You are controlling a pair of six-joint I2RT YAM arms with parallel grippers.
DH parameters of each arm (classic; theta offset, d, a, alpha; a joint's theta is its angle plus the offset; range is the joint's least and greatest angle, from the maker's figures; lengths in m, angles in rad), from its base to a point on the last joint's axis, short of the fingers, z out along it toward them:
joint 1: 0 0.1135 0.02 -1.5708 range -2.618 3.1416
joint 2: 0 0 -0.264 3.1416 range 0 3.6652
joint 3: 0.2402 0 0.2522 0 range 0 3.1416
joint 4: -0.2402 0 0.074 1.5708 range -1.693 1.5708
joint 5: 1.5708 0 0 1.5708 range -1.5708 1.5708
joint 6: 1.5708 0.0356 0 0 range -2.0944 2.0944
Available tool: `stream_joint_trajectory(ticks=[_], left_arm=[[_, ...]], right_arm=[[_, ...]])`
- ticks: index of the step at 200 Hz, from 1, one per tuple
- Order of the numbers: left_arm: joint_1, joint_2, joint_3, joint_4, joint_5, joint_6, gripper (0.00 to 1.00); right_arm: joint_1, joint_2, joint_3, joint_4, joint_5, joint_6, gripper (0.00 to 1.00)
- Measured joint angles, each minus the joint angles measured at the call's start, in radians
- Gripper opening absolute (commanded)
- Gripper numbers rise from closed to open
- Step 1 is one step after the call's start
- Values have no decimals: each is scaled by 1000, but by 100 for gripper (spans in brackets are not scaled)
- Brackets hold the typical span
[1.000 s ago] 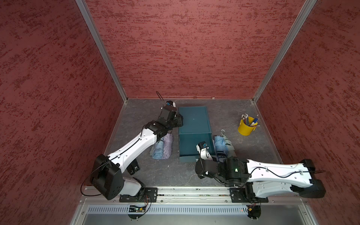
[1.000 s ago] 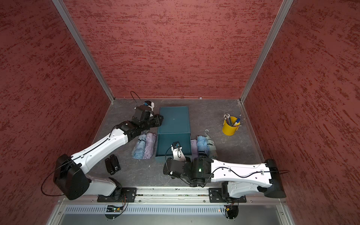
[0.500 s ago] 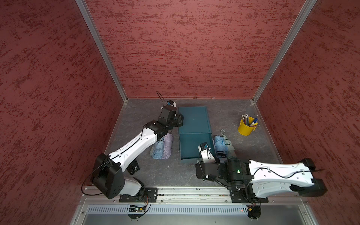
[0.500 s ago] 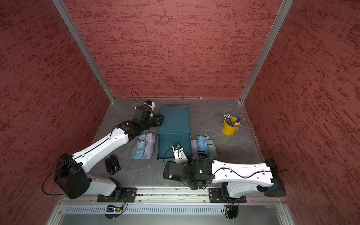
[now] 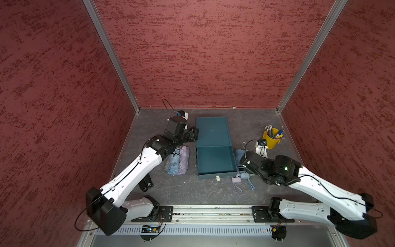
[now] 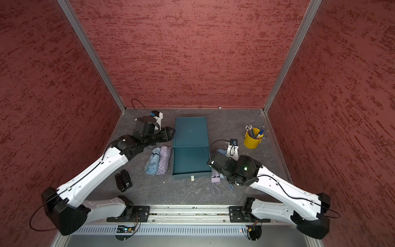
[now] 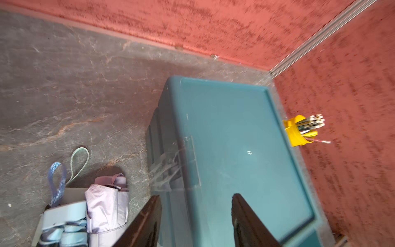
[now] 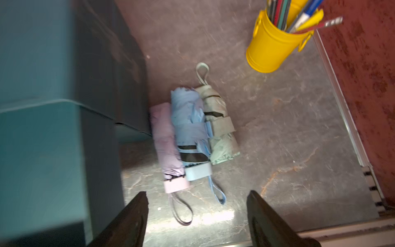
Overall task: Place the umbrella in the drawer by color
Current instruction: Pick up the umbrella from the center of the board.
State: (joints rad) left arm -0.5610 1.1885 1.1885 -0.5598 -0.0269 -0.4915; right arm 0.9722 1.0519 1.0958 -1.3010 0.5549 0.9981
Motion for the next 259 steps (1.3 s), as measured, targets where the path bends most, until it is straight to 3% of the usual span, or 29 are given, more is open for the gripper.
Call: stream_joint_trajectory(ticks=[30, 73, 118, 143, 175, 232, 259], left_arm=[[0, -171, -67, -6, 13, -29, 55], [0, -345, -249, -16, 72, -91, 55], [-8, -323, -276, -13, 119, -126, 51], [-23, -306, -278, 1, 132, -133, 51], [-34, -296, -278, 7, 134, -133, 50], [-41, -283, -278, 12, 134, -132, 50], [-44, -270, -278, 16, 133, -130, 50]], right_arm=[[-113, 39, -165, 182, -127, -111, 72], [-250, 111, -261, 392, -287, -228, 66], [-335, 148, -319, 519, -377, -291, 60], [-341, 196, -317, 550, -380, -311, 47], [-341, 269, -316, 555, -372, -319, 38], [-341, 285, -293, 537, -346, -328, 0], [-341, 278, -286, 519, -341, -322, 0]])
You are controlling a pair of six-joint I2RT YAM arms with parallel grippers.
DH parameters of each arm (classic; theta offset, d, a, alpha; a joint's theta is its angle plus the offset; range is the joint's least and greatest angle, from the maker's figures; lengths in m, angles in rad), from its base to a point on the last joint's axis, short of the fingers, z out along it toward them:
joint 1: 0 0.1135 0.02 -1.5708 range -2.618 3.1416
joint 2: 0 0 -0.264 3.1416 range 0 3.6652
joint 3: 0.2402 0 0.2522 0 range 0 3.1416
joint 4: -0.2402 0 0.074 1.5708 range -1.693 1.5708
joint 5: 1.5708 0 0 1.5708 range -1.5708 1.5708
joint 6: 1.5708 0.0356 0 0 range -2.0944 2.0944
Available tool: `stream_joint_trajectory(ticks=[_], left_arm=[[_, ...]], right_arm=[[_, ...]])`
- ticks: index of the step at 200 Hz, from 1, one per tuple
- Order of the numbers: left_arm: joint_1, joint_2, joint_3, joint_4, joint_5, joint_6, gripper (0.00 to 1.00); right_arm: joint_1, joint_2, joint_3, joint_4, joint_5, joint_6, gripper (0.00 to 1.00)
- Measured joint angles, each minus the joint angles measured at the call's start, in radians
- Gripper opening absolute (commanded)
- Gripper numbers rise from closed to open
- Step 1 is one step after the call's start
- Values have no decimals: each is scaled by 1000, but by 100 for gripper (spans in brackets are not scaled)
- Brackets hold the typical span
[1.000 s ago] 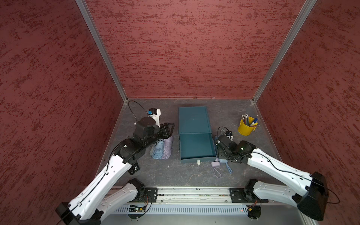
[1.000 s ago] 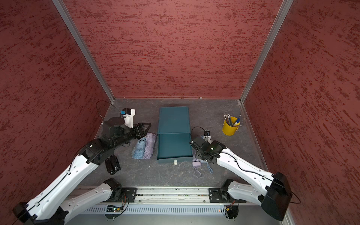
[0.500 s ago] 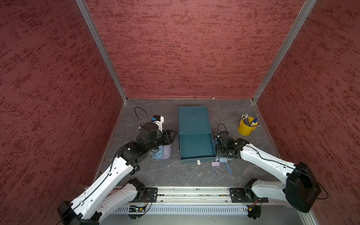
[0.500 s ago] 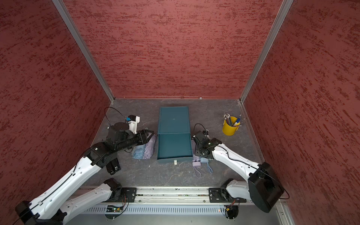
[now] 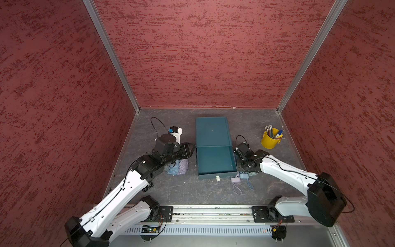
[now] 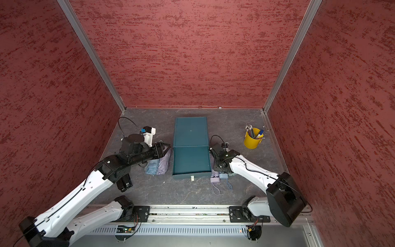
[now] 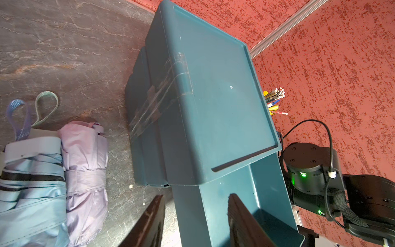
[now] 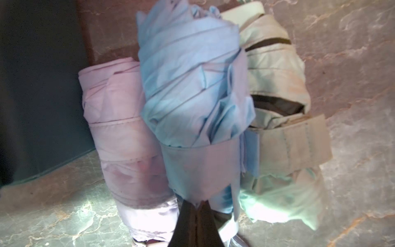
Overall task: Place the umbrella in the drawer by color
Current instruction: Pick up the umbrella from the center of the board.
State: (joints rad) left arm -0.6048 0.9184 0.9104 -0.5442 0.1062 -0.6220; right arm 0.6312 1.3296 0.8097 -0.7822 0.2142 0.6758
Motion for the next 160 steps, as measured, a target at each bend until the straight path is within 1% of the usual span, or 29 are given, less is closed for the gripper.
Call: stream_joint_trajectory(ticks=[28, 48, 78, 107, 124, 143, 160], left_arm=[[-2, 8, 0, 3, 0, 2, 50], [-5, 14, 1, 13, 3, 2, 52], [-30, 22, 7, 29, 19, 5, 56], [-60, 23, 18, 36, 27, 10, 57], [-65, 23, 25, 37, 27, 13, 58], [-67, 23, 30, 41, 27, 14, 59], [-68, 23, 30, 43, 26, 16, 59]], right_arm=[[0, -64, 18, -69, 11, 0, 0], [0, -149, 89, -162, 30, -3, 0], [7, -265, 307, -287, 67, -27, 0], [36, -310, 546, -369, 69, -77, 0], [53, -317, 661, -393, 13, -107, 0], [60, -301, 764, -408, -117, -117, 0], [78, -274, 813, -426, -227, -106, 0]])
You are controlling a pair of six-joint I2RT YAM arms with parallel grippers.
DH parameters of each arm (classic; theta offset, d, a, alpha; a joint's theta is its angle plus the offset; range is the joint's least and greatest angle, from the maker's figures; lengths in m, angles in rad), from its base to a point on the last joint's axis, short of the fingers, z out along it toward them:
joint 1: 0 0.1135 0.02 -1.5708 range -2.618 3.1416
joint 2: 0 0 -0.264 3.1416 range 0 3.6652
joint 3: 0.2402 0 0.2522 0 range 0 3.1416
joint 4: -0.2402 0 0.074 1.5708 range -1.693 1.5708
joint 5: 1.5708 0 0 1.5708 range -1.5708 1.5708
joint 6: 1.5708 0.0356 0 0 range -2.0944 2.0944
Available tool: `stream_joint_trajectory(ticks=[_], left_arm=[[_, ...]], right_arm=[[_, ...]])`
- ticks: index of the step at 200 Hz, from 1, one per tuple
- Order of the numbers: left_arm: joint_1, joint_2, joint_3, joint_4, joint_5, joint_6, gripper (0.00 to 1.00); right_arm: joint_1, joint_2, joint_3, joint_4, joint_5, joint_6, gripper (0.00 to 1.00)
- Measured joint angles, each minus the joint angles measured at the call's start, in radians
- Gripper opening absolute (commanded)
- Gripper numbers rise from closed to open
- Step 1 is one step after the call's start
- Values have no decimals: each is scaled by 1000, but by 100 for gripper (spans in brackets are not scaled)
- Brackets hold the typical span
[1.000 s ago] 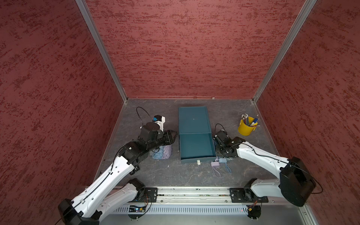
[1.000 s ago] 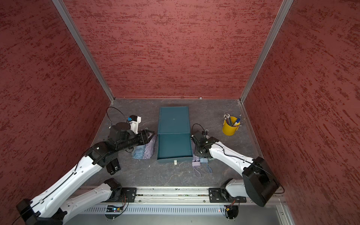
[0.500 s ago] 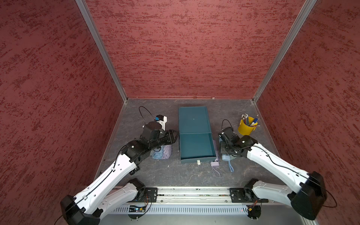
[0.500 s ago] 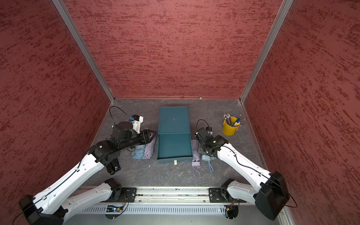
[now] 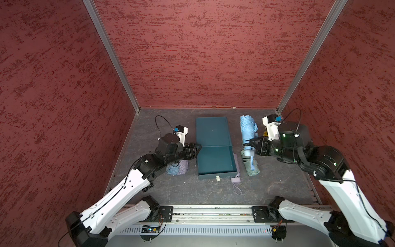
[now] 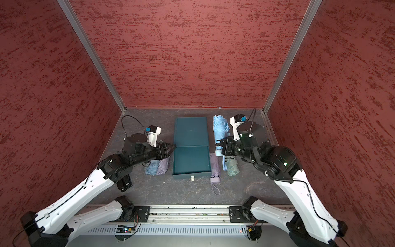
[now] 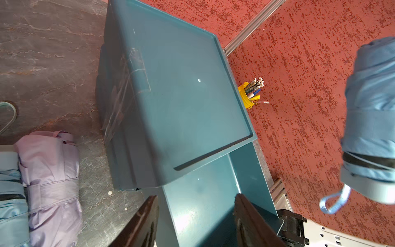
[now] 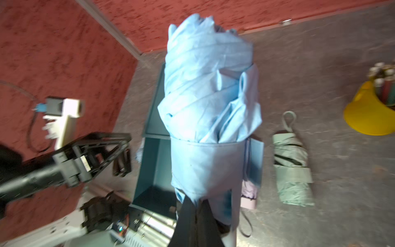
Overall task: Place the umbrella in the drawer by color
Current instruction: Pick up the umbrella from the center of the board.
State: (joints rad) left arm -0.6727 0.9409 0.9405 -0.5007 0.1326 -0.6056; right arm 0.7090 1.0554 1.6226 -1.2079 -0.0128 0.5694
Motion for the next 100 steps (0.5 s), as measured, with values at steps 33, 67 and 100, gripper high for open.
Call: stream_joint_trajectory(ticks=[33, 67, 100], left_arm=[[-1, 2, 0, 2, 0, 0, 60], [-5, 15, 0, 8, -1, 0, 60], [-7, 17, 0, 13, -5, 0, 60]], right_arm=[[83, 73, 5, -36, -165, 47, 0], [162, 164, 5, -58, -259, 113, 0], [195, 231, 10, -55, -317, 169, 0]])
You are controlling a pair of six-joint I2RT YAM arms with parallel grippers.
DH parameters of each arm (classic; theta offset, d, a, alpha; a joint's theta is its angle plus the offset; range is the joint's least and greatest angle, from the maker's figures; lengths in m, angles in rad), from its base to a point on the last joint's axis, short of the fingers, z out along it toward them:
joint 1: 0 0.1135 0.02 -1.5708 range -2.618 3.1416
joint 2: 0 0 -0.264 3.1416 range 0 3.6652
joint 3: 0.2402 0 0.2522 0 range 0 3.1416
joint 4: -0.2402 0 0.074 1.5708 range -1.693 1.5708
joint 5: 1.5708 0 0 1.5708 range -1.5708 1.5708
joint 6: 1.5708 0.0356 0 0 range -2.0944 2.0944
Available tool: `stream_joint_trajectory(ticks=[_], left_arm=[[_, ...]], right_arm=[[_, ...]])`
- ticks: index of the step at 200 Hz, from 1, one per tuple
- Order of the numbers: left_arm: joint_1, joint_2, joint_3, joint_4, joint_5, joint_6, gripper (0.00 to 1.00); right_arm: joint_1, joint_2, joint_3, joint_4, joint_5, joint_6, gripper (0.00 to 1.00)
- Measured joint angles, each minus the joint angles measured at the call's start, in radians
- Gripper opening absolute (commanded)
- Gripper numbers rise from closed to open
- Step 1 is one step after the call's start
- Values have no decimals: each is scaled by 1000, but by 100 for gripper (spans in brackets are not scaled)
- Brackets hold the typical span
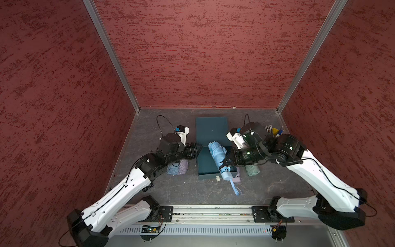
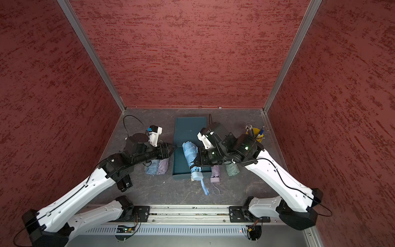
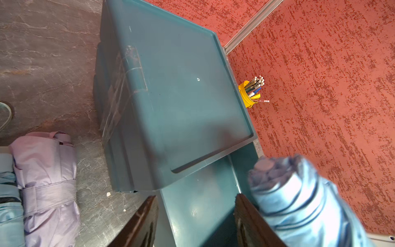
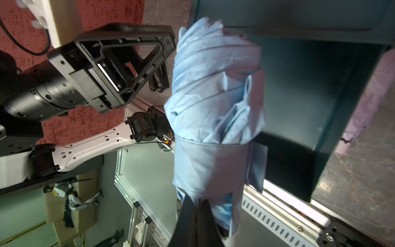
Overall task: Place the umbrella in the drawer by color
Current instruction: Pick up the umbrella from the center of the board, then place the umbrella in the drawer.
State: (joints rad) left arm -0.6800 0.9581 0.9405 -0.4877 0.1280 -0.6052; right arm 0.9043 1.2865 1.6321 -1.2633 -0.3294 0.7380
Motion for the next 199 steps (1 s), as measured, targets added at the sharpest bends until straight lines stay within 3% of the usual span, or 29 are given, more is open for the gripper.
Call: stream_joint_trajectory(ticks=[128, 199], left_arm=[[0, 40, -1, 18, -32, 19, 61], [0, 62, -2, 19, -31, 34, 60]], right_arm=[[16, 207, 82, -25, -53, 41, 0], [16, 360, 213, -60, 12, 21, 0]])
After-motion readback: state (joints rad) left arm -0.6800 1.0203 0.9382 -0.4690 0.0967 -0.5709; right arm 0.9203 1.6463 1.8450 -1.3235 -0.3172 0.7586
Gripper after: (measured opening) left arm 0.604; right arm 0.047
